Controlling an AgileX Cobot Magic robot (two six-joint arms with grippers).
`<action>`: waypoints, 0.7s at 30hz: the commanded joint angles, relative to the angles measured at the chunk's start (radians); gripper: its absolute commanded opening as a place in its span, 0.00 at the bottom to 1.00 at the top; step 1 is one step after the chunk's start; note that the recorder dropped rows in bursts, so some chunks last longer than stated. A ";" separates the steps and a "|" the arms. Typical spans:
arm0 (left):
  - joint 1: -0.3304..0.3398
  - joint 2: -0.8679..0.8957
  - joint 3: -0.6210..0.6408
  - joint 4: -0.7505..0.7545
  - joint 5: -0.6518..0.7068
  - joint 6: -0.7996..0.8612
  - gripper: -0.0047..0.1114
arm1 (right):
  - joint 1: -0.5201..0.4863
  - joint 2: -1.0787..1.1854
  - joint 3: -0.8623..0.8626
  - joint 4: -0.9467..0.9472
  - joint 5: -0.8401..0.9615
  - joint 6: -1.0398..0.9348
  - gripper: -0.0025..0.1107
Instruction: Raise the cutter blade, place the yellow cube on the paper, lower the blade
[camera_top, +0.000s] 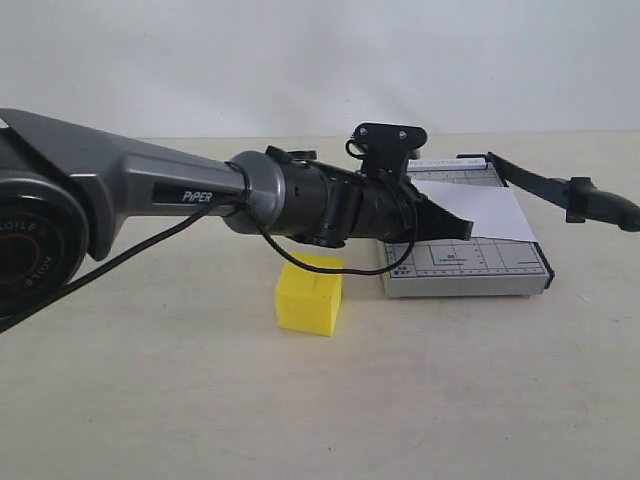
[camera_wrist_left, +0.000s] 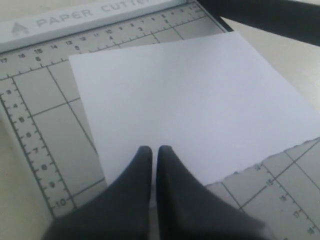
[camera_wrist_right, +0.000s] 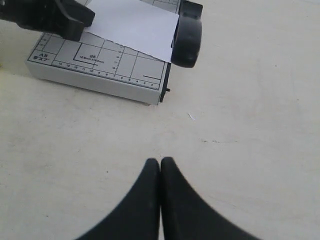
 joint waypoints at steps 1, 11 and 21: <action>-0.002 0.016 -0.004 -0.003 0.065 0.005 0.08 | -0.002 0.000 0.005 -0.008 -0.008 0.001 0.02; -0.002 0.042 -0.069 -0.006 0.133 0.005 0.08 | -0.002 0.000 0.005 -0.002 -0.008 0.001 0.02; -0.002 0.091 -0.163 -0.006 0.169 -0.034 0.08 | -0.002 0.000 0.005 0.003 -0.008 0.001 0.02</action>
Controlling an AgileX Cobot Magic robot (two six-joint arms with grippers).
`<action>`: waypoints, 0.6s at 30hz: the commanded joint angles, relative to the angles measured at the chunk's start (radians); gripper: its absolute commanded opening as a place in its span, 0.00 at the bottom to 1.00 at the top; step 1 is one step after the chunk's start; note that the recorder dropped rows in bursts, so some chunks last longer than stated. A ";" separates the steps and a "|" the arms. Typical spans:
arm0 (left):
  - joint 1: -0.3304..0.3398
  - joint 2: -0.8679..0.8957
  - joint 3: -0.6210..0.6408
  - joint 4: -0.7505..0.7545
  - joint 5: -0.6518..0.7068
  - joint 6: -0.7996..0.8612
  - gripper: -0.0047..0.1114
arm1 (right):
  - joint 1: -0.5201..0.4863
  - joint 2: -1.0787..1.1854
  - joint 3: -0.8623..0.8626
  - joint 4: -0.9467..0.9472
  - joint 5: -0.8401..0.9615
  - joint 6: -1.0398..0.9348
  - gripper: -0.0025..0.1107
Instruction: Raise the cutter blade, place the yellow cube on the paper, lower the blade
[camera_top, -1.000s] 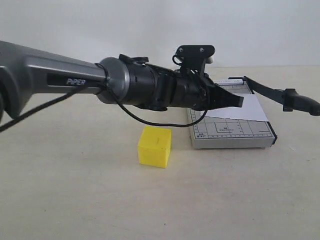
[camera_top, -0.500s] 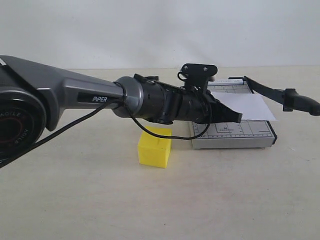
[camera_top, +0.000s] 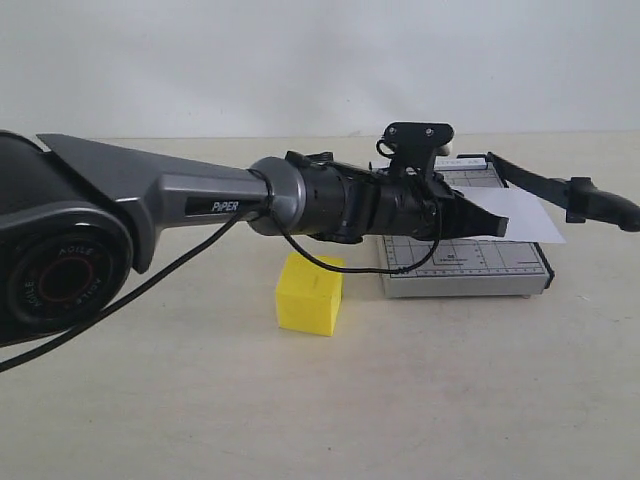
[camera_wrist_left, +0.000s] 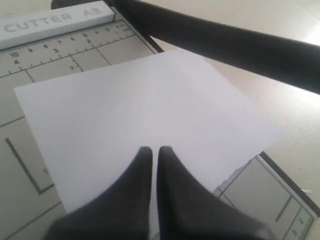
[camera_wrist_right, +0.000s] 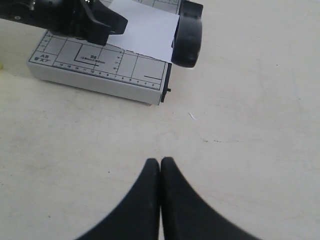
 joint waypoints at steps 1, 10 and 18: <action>-0.002 0.001 -0.014 -0.006 -0.012 -0.016 0.08 | -0.002 0.000 0.005 0.000 -0.008 -0.002 0.02; 0.001 -0.015 -0.014 -0.006 -0.161 -0.016 0.08 | -0.002 0.000 0.005 0.008 -0.008 -0.002 0.02; -0.002 0.023 -0.014 -0.006 -0.048 -0.067 0.08 | -0.002 0.000 0.005 0.008 -0.008 -0.002 0.02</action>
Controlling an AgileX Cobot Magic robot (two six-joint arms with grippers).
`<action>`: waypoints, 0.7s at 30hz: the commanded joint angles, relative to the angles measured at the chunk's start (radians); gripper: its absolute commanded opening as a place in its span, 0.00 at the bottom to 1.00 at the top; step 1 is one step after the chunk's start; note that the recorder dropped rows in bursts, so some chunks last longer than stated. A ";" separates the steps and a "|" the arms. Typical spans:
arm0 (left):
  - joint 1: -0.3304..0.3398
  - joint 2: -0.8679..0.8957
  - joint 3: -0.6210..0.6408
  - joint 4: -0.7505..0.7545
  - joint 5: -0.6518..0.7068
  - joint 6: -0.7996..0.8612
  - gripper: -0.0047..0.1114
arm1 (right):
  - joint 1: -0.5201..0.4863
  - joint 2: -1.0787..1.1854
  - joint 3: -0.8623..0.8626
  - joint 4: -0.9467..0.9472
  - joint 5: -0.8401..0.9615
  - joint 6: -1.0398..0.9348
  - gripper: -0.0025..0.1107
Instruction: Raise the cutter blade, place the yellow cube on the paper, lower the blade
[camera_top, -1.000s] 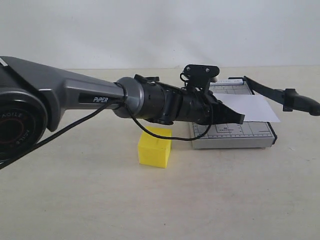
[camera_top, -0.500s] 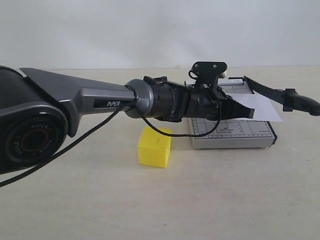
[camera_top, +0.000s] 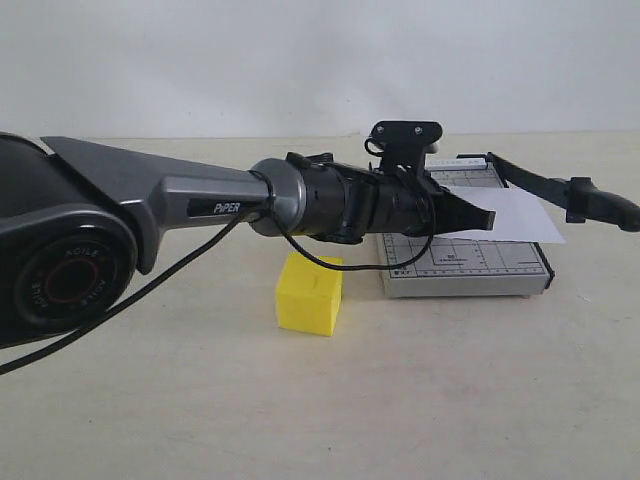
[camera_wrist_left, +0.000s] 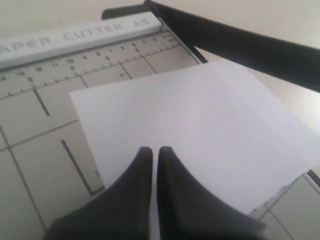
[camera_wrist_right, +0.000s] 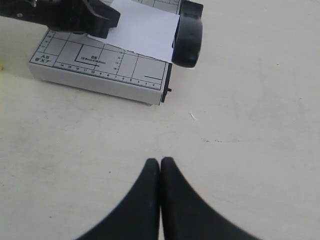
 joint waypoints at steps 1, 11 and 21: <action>-0.004 0.015 -0.004 -0.006 0.050 -0.041 0.08 | -0.002 0.000 0.005 0.004 -0.008 -0.002 0.02; -0.004 0.017 -0.041 -0.006 0.071 -0.034 0.08 | -0.002 0.000 0.005 0.011 -0.008 -0.002 0.02; -0.014 -0.204 0.069 -0.006 -0.246 -0.143 0.08 | -0.002 0.000 0.005 0.029 -0.016 -0.002 0.02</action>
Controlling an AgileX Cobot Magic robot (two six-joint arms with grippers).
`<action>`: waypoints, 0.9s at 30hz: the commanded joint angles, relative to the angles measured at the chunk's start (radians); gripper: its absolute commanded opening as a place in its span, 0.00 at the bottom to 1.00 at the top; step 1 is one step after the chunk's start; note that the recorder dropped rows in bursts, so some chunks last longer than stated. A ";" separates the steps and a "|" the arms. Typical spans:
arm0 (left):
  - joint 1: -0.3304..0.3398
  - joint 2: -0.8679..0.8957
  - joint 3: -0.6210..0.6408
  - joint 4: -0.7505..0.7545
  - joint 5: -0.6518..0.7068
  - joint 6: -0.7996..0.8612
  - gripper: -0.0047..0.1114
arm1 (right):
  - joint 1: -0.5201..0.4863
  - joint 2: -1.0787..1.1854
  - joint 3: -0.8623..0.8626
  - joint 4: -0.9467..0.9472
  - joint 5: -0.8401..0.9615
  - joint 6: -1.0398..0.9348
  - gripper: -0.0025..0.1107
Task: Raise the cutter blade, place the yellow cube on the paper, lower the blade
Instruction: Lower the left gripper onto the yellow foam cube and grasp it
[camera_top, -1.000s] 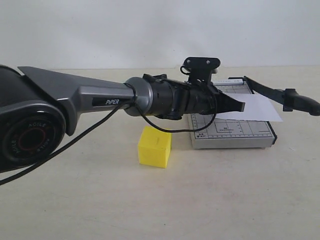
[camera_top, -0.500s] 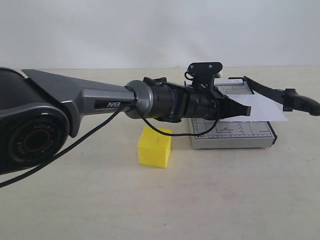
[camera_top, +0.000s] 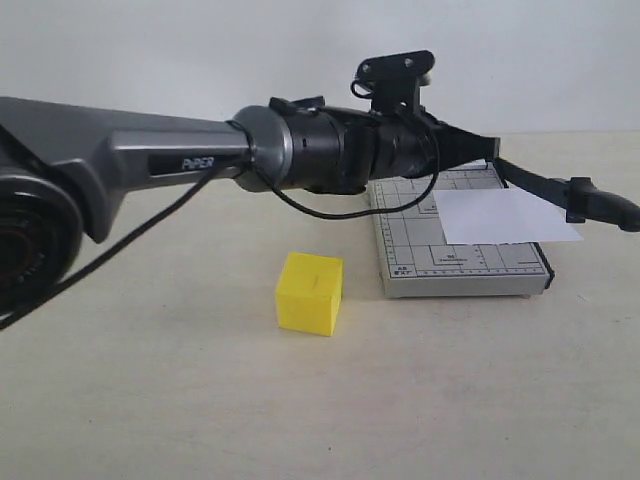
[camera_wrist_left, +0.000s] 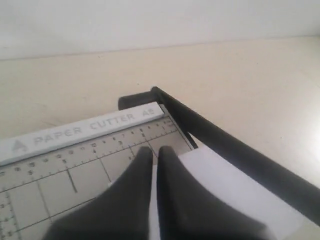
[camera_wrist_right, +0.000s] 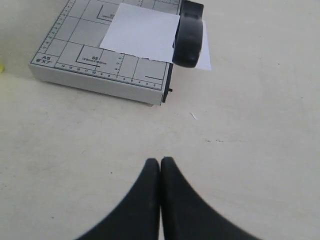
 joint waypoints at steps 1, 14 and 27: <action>-0.025 -0.129 0.129 0.018 -0.216 -0.092 0.08 | -0.002 0.000 0.005 0.012 -0.016 -0.002 0.02; -0.105 -0.579 0.821 0.347 -0.401 -0.527 0.08 | -0.002 0.000 0.005 0.012 -0.016 -0.002 0.02; -0.105 -0.586 0.905 0.540 -0.319 -0.522 0.75 | -0.002 0.000 0.005 0.012 -0.018 -0.002 0.02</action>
